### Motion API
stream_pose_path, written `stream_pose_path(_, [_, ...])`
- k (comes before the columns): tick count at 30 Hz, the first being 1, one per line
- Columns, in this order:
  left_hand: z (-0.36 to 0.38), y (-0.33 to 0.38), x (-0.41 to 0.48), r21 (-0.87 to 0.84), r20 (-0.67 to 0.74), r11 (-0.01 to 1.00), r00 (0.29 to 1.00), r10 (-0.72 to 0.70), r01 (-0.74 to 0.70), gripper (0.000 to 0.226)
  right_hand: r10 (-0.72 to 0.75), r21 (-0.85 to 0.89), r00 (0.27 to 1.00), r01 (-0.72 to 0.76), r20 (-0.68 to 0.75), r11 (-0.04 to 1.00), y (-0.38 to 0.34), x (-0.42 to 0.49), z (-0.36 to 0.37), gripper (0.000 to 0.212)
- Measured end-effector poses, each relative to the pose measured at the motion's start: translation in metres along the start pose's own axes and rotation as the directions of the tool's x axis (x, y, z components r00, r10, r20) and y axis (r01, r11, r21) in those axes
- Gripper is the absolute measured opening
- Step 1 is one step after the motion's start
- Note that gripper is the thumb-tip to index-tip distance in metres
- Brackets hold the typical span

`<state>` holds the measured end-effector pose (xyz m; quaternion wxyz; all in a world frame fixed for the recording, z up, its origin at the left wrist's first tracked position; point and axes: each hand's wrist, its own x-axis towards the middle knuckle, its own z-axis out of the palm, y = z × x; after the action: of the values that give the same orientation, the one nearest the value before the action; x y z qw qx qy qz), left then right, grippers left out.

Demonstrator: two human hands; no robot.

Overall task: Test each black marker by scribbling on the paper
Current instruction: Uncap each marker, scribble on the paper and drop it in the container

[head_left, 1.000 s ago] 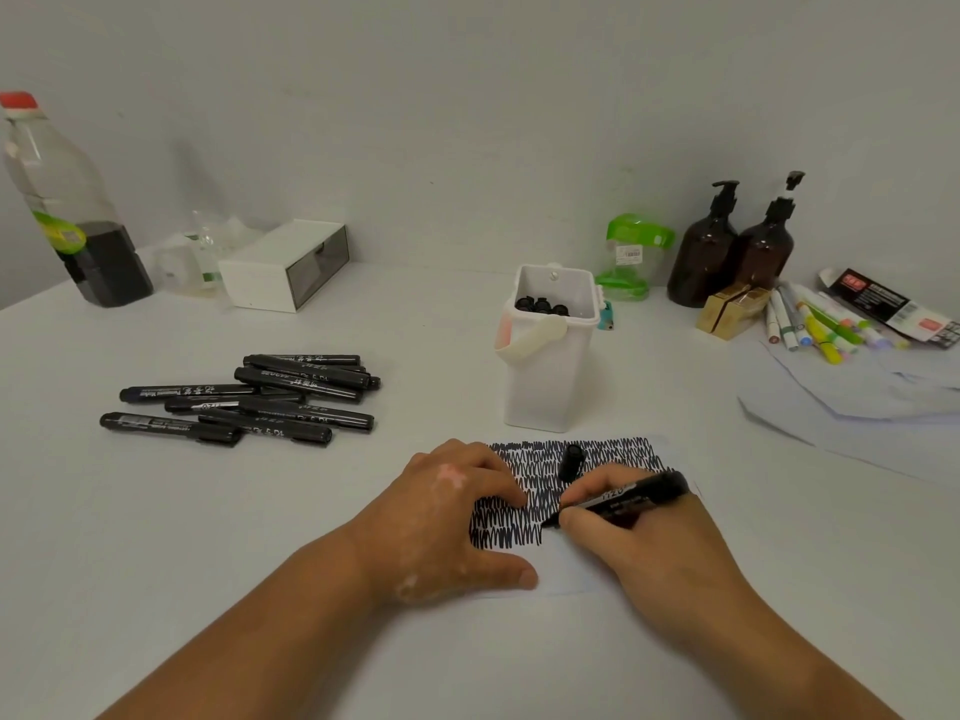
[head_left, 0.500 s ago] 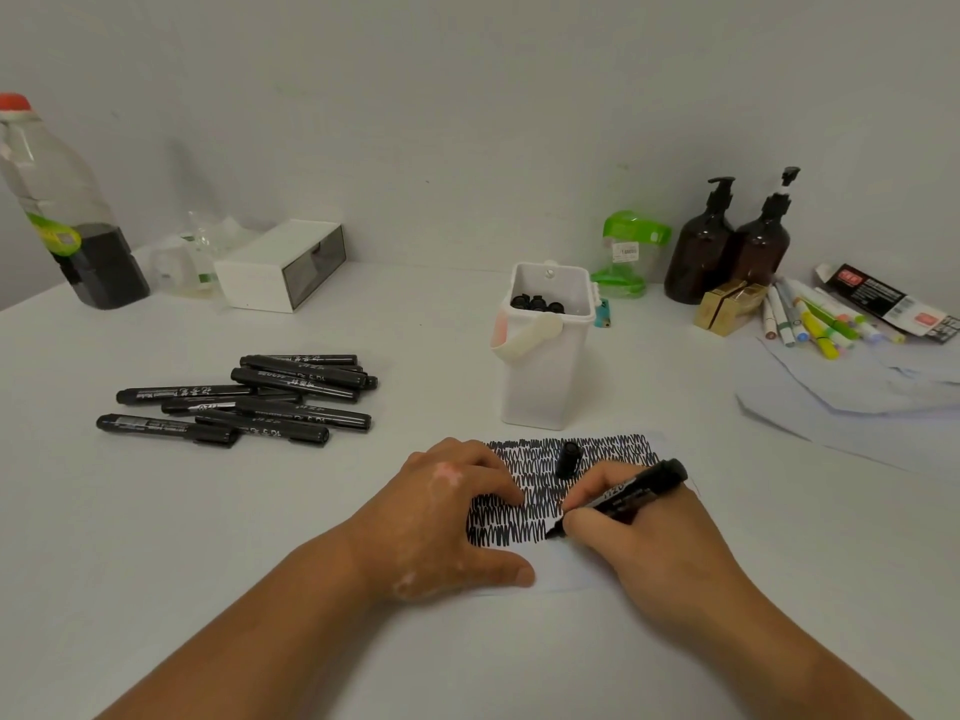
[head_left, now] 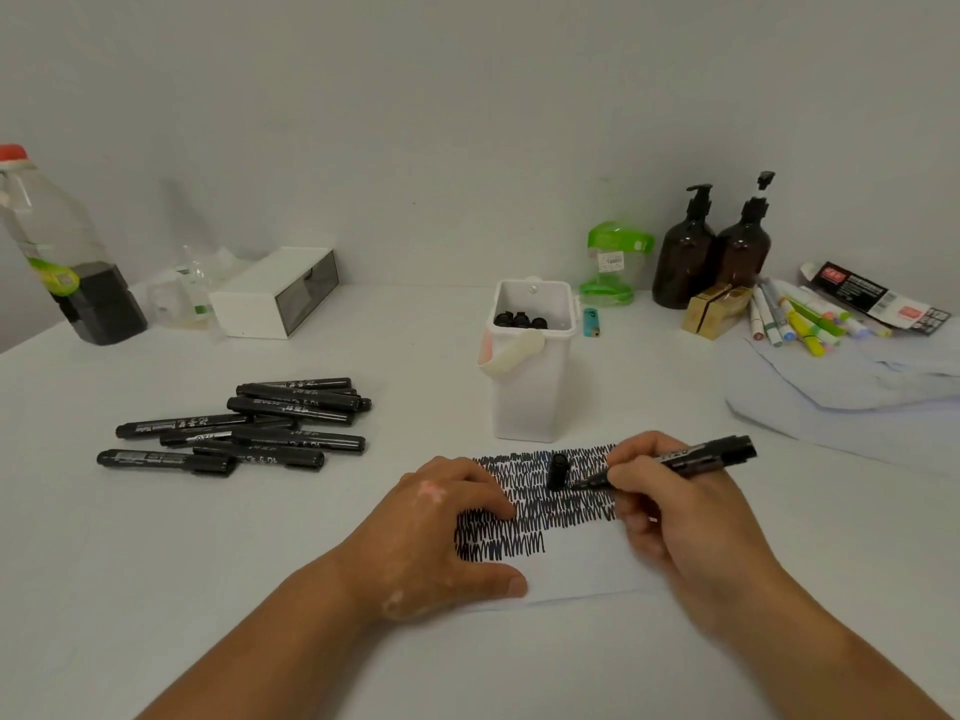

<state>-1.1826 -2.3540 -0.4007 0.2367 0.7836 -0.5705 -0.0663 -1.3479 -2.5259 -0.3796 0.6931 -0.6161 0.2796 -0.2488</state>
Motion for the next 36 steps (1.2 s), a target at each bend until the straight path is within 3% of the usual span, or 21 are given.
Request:
stream_pose_path(3, [-0.001, 0.003, 0.001, -0.032, -0.093, 0.999, 0.995, -0.022, 0.019, 0.044, -0.018, 0.146, 1.0, 0.021, -0.023, 0.989, -0.002, 0.007, -0.011, 0.026])
stream_pose_path(8, [-0.002, 0.018, 0.018, -0.025, -0.256, 0.995, 0.962, -0.099, 0.096, 0.03, -0.005, 0.25, 0.999, 0.015, -0.038, 0.968, -0.005, 0.012, -0.021, 0.025])
stream_pose_path(16, [0.003, 0.041, 0.057, 0.199, -0.14, 0.978, 0.99, -0.033, 0.061, 0.042, 0.038, 0.281, 0.999, -0.03, -0.024, 0.959, -0.008, 0.013, -0.024, 0.027])
stream_pose_path(22, [0.01, 0.037, 0.064, 0.172, -0.112, 0.985, 0.994, -0.006, 0.025, 0.02, 0.013, 0.259, 1.0, -0.012, 0.0, 0.966, -0.008, 0.012, -0.024, 0.029])
stream_pose_path(25, [0.001, 0.034, 0.057, 0.025, -0.173, 0.998, 0.983, -0.052, 0.057, 0.007, 0.001, 0.249, 1.0, -0.002, 0.006, 0.969, -0.008, 0.012, -0.024, 0.028])
stream_pose_path(28, [-0.011, 0.027, 0.043, -0.225, -0.189, 0.961, 0.96, -0.205, 0.161, 0.007, -0.006, 0.229, 1.0, 0.001, 0.023, 0.973, -0.008, 0.011, -0.022, 0.023])
stream_pose_path(31, [-0.017, 0.021, 0.021, -0.5, -0.101, 0.844, 0.955, -0.278, 0.193, 0.015, -0.021, 0.237, 0.998, 0.007, 0.056, 0.972, -0.008, 0.008, -0.019, 0.018])
stream_pose_path(34, [-0.016, 0.017, 0.004, -0.703, -0.039, 0.695, 0.968, -0.246, 0.149, 0.018, -0.022, 0.259, 0.991, -0.013, 0.135, 0.966, -0.009, 0.003, -0.012, 0.01])
stream_pose_path(36, [-0.015, 0.015, -0.001, -0.778, -0.029, 0.616, 0.971, -0.236, 0.126, 0.016, -0.014, 0.265, 0.984, -0.033, 0.175, 0.964, -0.009, 0.0, -0.009, 0.019])
